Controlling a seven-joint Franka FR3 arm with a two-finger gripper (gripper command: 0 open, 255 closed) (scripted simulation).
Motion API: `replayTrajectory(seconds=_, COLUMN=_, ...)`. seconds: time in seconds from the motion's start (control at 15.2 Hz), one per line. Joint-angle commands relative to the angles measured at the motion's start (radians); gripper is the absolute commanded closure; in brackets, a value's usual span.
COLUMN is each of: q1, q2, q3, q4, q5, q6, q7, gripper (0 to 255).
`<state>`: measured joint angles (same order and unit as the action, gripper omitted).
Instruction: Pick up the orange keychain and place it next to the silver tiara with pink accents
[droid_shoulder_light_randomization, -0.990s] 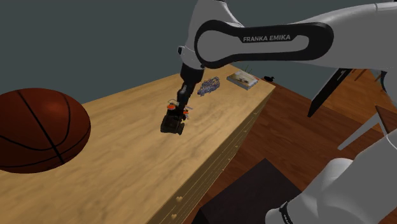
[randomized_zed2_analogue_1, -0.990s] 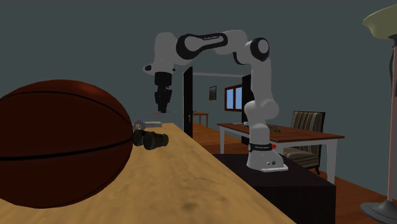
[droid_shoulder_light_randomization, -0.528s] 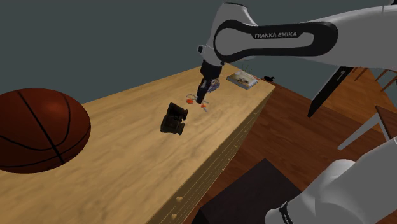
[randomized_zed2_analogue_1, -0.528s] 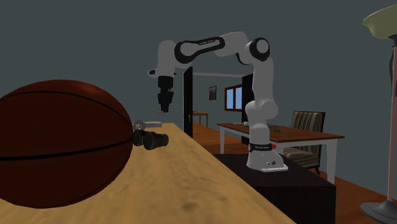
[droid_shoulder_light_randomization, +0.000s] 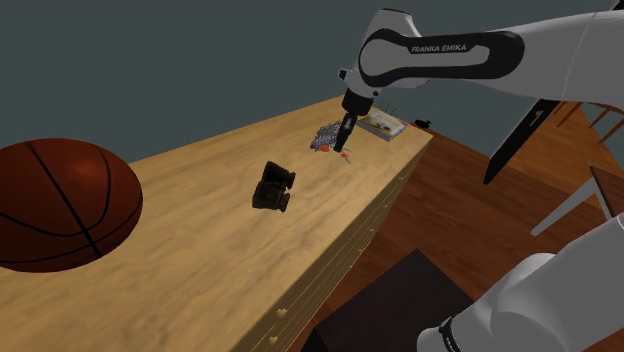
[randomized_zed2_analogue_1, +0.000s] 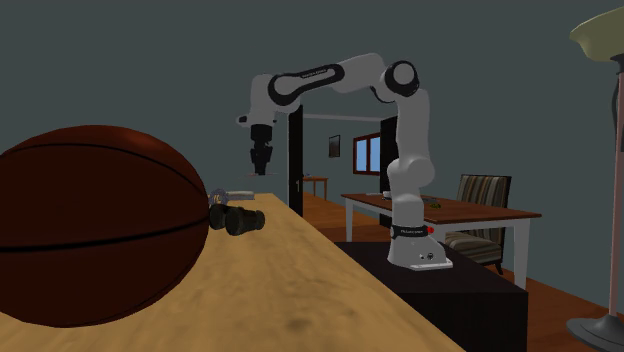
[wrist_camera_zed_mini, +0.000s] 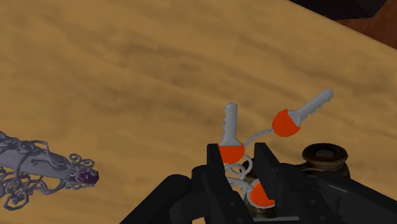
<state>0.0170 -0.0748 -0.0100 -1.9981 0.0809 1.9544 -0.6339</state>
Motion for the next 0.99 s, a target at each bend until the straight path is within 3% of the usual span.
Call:
replayTrajectory(seconds=0.0, q1=-0.024, q2=0.004, q3=-0.028, q4=0.008, q5=-0.001, q6=-0.008, q7=-0.052, gripper=255)
replayTrajectory(seconds=0.33, q1=-0.076, q2=0.043, q3=-0.087, q4=0.056, q5=0.001, q6=-0.026, q7=-0.163, gripper=255)
replayTrajectory(seconds=0.92, q1=-0.076, q2=0.07, q3=-0.087, q4=-0.034, q5=0.009, q6=0.091, q7=-0.175, gripper=255)
